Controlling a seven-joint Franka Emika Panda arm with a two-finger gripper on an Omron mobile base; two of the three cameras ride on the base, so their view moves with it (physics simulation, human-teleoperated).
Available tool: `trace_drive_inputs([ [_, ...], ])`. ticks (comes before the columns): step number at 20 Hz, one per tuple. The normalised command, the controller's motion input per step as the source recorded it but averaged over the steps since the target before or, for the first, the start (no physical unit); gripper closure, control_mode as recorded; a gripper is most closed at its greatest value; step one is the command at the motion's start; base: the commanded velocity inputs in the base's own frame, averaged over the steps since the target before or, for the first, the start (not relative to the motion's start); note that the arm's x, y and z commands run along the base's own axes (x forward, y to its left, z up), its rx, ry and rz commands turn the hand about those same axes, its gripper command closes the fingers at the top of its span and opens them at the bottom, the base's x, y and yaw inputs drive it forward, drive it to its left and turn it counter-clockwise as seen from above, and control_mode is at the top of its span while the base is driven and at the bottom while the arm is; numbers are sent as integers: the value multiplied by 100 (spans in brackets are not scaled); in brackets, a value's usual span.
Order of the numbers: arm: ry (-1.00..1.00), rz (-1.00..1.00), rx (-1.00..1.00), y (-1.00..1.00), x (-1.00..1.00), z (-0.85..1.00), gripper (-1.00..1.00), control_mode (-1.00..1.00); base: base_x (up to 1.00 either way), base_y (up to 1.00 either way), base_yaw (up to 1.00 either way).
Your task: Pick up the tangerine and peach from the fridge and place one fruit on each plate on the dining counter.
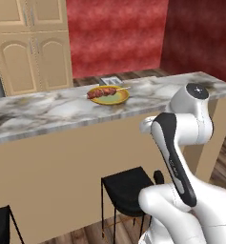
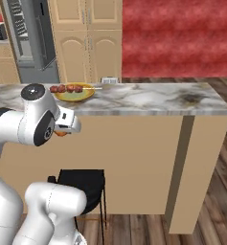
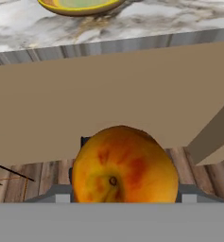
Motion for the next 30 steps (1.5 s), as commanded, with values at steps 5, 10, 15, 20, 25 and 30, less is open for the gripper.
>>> trace_drive_inputs([
  [5,0,0,0,0,0,0,100,100,40,45,-1],
  [10,0,0,0,0,0,0,100,100,87,43,0],
  [15,0,0,0,0,0,0,100,100,25,21,0],
  [20,0,0,0,0,0,0,100,100,0,0,0],
  [25,-5,1,0,0,-4,4,100,-100,0,0,0],
  [30,-50,15,-10,3,-11,47,100,-100,0,0,0],
])
